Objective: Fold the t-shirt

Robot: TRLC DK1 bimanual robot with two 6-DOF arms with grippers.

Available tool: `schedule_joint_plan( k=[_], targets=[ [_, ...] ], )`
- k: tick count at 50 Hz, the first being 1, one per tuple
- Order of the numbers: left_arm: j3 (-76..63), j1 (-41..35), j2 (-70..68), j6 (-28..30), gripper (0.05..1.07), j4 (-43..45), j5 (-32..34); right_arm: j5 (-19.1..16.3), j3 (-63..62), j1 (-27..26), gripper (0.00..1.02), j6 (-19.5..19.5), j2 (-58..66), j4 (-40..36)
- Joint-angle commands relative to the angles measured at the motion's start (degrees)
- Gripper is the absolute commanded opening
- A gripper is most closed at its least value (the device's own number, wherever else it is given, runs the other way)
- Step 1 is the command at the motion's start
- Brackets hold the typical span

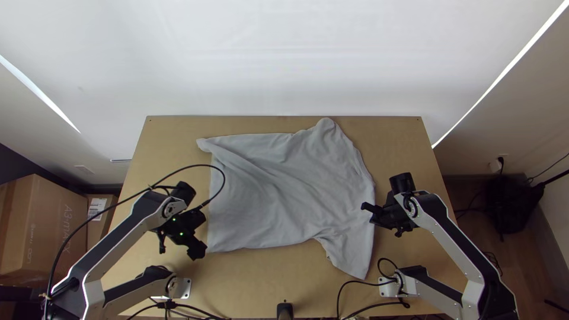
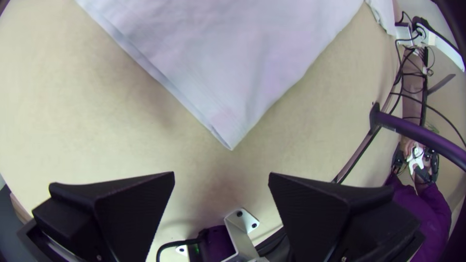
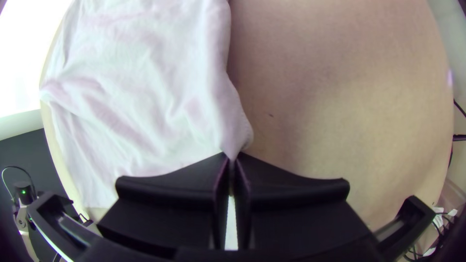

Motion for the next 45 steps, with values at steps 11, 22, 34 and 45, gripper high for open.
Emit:
schedule_joint_plan(
  k=[11,22,34,45],
  targets=[
    [-1.9,-4.9,7.6,-6.9,0.95,4.1,0.9,0.4,1.3,0.6,0.02,2.4,-0.2,0.0],
    [-0.9,-6.1,11.6,-8.7,0.92,6.7,1.0,0.4,1.5,0.6,0.02,2.4,-0.3,0.0],
    [-0.1,-6.8,12.8,-10.5,0.64,10.4,4.7,0.4,1.5,0.7,0.02,2.5,-0.2,0.0],
    [-2.8,-10.1,7.7,-12.3,0.08,16.2,6.0,0.8,2.6,-0.4,0.02,2.4,-0.2,0.0]
  ],
)
